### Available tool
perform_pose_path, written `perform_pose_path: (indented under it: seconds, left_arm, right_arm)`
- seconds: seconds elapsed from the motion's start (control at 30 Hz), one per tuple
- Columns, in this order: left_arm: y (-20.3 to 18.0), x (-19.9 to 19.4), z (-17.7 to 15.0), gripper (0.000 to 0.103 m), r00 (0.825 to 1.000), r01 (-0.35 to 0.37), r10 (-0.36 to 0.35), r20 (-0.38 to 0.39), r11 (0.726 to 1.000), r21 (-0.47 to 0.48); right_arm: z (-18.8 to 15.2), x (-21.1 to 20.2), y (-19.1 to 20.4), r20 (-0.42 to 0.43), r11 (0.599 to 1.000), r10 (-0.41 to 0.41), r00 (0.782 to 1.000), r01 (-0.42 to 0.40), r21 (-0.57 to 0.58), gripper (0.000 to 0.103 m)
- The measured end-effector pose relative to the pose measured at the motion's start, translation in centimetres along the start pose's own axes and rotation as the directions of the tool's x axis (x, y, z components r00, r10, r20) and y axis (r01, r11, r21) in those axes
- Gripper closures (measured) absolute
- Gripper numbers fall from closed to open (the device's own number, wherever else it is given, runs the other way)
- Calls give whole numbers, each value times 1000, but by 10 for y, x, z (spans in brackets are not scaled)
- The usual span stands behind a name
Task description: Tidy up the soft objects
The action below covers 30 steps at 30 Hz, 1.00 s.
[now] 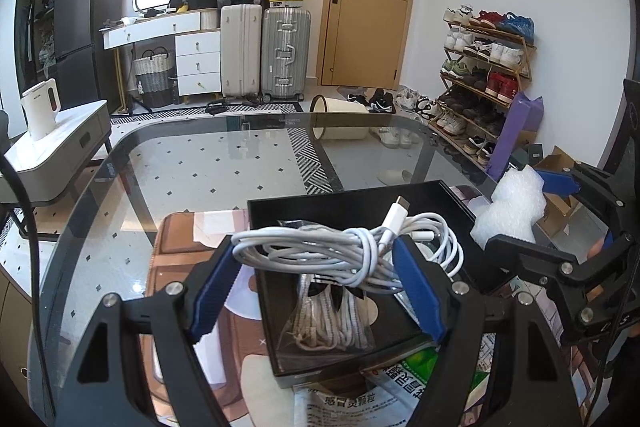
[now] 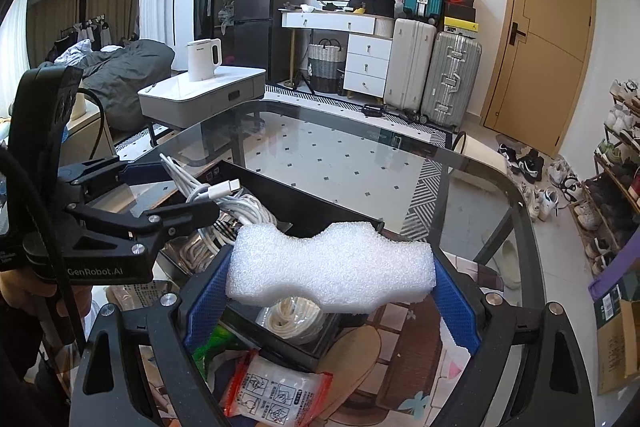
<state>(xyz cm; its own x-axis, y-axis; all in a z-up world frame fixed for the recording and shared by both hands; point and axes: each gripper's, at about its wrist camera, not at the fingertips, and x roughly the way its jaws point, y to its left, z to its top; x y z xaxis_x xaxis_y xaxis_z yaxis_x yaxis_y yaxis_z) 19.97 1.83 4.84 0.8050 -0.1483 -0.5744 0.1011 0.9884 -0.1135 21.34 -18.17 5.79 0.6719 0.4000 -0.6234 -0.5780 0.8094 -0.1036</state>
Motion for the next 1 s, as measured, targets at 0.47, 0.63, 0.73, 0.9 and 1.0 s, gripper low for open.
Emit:
perform_pose_path:
  seconds: [0.47, 0.63, 0.73, 0.9, 1.0]
  left_arm:
    - [-5, 5, -2, 25, 1000, 7, -6, -7, 999, 34]
    - [1, -1, -1, 11, 1000, -30, 30, -2, 999, 12]
    - [7, -6, -3, 7, 999, -42, 42, -2, 999, 4]
    - [16, -12, -9, 4, 998, -68, 68, 2, 998, 7]
    - [24, -15, -11, 3, 998, -70, 70, 0, 997, -12]
  right_arm:
    - [0, 11, -3, -13, 1000, -15, 1000, 15, 3, 11]
    - [0, 17, 1, -14, 1000, -9, 1000, 8, -10, 11]
    - [2, 21, 4, -14, 1000, 4, 1000, -4, -13, 11]
    - [7, 32, 14, -20, 1000, 20, 1000, -20, -18, 8]
    - [9, 33, 17, -8, 1000, 4, 1000, -4, -22, 1]
